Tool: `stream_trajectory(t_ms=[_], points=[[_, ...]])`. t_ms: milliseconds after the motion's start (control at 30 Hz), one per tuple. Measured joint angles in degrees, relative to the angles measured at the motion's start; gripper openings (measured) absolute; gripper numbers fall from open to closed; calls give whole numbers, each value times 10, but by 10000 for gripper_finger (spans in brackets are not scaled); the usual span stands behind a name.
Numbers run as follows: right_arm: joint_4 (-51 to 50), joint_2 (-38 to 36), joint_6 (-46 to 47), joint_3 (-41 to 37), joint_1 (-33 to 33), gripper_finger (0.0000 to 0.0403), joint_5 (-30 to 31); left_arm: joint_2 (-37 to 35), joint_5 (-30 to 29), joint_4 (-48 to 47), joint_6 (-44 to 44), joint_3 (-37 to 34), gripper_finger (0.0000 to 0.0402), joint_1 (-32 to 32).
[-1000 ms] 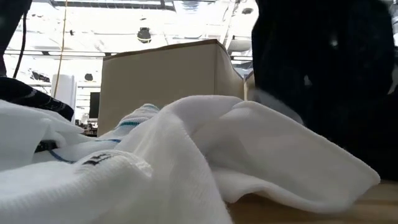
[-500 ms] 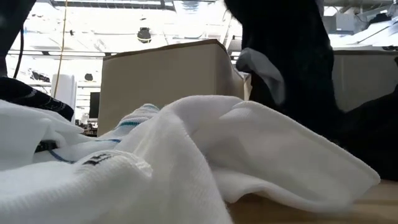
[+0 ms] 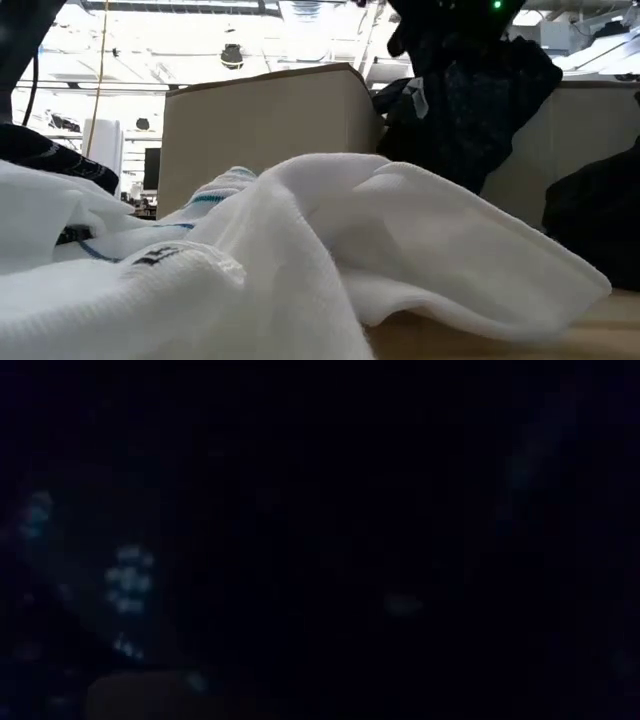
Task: Sort clothes
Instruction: Put the dark blue long sleeve shirt into the right laundry organizer
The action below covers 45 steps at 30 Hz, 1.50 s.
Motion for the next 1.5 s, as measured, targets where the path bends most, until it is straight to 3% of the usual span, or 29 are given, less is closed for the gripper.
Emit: stream_trajectory(t_ms=[467, 700, 1033, 1267, 1500], points=[[-69, 3, 82, -38, -114, 39, -154, -4, 23, -105, -11, -4, 92, 1], [-10, 3, 80, -123, -170, 39, -236, -4, 17, -135, -12, -22, 136, 2], [77, 3, 54, -209, -241, 41, -295, -3, 111, -241, 31, -27, 163, -13], [138, 4, 48, -250, -283, 58, -344, -2, 107, -247, 77, -64, 182, -48], [165, 4, 44, -272, -308, 60, -384, -1, 48, -189, 104, -121, 186, -75]])
